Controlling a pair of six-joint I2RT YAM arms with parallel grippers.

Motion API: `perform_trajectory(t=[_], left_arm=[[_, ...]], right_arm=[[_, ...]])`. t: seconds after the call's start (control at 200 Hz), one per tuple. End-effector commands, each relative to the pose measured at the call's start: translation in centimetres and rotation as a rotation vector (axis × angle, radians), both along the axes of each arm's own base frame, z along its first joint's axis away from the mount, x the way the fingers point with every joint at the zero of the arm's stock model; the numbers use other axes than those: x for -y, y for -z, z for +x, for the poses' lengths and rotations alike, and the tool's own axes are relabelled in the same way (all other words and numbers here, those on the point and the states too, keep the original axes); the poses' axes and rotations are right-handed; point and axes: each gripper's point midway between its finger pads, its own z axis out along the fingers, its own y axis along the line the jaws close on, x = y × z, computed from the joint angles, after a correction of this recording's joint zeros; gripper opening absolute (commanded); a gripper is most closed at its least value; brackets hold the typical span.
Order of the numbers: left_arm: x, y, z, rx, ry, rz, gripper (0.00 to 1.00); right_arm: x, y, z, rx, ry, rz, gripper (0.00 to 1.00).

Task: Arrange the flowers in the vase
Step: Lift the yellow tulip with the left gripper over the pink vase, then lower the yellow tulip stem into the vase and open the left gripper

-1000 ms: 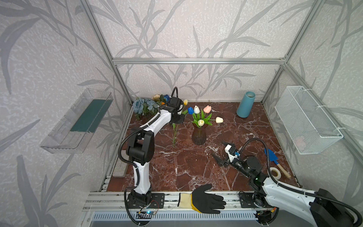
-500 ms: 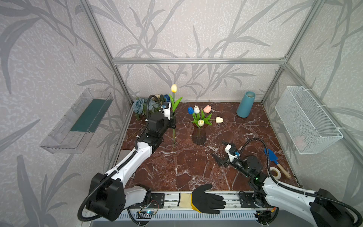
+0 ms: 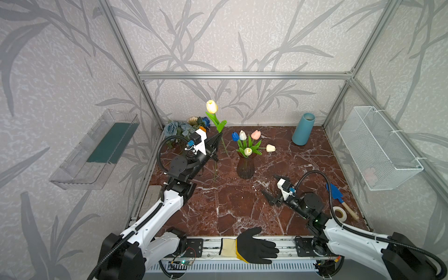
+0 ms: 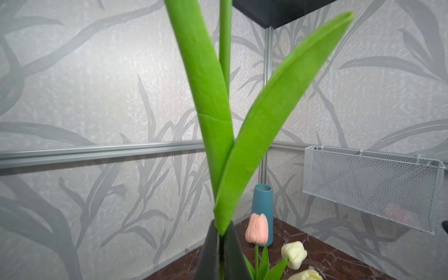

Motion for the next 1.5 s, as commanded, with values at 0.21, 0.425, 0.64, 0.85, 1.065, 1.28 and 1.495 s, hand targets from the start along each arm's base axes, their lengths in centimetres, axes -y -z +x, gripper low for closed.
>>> perform_trajectory(t=[0.21,0.425,0.64,0.85,1.065,1.28,1.495], left_arm=[[1.9,-1.5,0.7,0.086,0.111,-0.097,0.0],[2.6,-1.4,1.3,0.085,0.131,-0.103,0.0],[3.3,-1.4,1.3,0.092,0.137,-0.091,0.0],[3.8,-0.1,2.5,0.068,0.126,-0.078,0.0],[4.6,1.6,3.8,0.036,0.126,-0.059,0.0],[5.0,3.1,4.5,0.007,0.131,-0.049,0.0],[5.8,4.8,4.8,-0.031,0.143,-0.023,0.0]], right_arm=[[-0.2,-1.4,-0.4,0.029,-0.02,0.036,0.92],[-0.1,-1.4,-0.3,0.031,-0.013,0.032,0.92],[-0.2,-1.3,-0.3,0.031,-0.015,0.032,0.92],[-0.2,-1.3,-0.3,0.031,-0.016,0.032,0.92],[-0.1,-1.4,-0.4,0.031,-0.018,0.032,0.92],[-0.1,-1.3,-0.4,0.031,-0.015,0.03,0.92],[-0.1,-1.3,-0.3,0.03,-0.013,0.029,0.92]])
